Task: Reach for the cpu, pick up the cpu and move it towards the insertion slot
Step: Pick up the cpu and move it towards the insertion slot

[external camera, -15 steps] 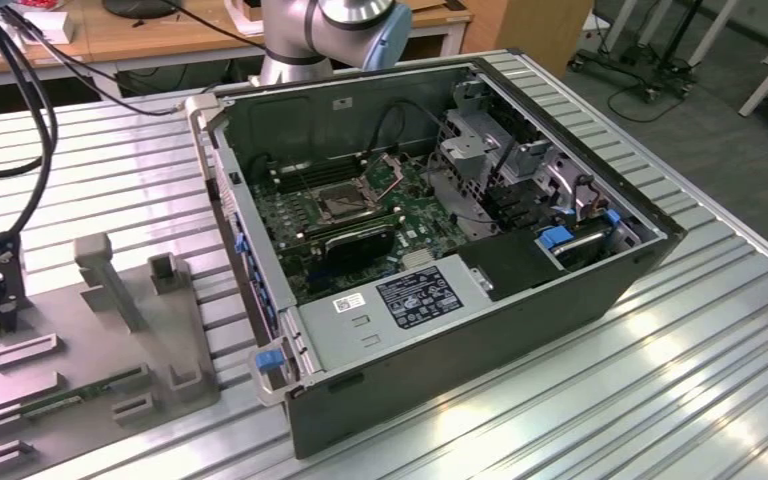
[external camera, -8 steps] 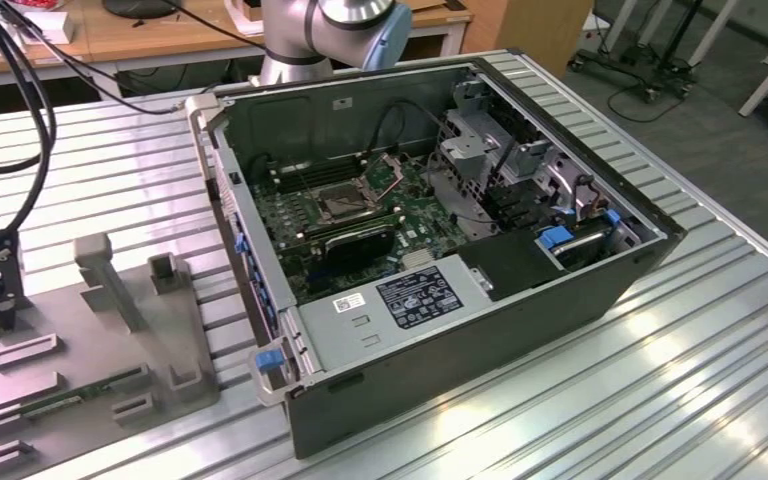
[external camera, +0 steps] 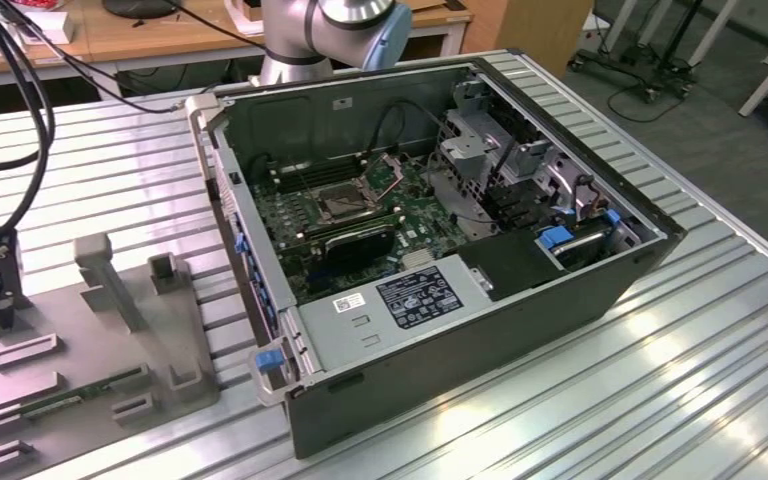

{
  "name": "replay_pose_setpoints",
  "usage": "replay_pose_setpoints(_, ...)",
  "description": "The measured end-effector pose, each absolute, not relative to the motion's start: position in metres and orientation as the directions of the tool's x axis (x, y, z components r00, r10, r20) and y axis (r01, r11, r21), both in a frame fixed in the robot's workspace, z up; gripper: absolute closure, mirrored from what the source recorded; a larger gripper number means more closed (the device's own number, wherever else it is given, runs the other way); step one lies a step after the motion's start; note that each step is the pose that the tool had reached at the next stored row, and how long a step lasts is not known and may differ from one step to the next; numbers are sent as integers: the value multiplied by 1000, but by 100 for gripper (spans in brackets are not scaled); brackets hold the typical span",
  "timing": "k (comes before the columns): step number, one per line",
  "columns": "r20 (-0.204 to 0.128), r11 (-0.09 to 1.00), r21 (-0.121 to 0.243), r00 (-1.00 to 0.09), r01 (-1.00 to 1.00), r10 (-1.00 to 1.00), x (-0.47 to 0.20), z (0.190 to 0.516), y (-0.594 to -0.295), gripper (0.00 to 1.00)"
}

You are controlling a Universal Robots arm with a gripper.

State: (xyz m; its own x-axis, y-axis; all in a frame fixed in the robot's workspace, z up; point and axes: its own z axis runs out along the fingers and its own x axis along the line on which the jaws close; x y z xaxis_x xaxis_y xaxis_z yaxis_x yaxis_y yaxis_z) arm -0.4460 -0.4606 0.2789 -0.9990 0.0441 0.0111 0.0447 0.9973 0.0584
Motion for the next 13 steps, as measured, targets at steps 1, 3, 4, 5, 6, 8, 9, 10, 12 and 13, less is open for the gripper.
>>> replay_pose_setpoints(1,11,997,57,-999,45,44,-446,279,-461,45)
replay_pose_setpoints(3,11,998,50,-999,46,45,-446,280,-460,45)
replay_pose_setpoints(4,11,998,48,-999,46,46,-446,280,-460,45)
replay_pose_setpoints(5,11,998,47,-999,46,46,-446,280,-460,45)
replay_pose_setpoints(6,11,998,47,-999,46,46,-446,280,-460,45)
replay_pose_setpoints(8,11,998,46,-999,47,46,-446,280,-460,45)
replay_pose_setpoints(9,11,998,47,-999,47,46,-446,281,-460,45)
replay_pose_setpoints(10,11,998,47,-999,47,46,-446,281,-460,45)
replay_pose_setpoints(12,11,998,47,-999,46,46,-446,281,-460,45)
replay_pose_setpoints(13,11,998,46,-999,47,46,-446,281,-461,45)
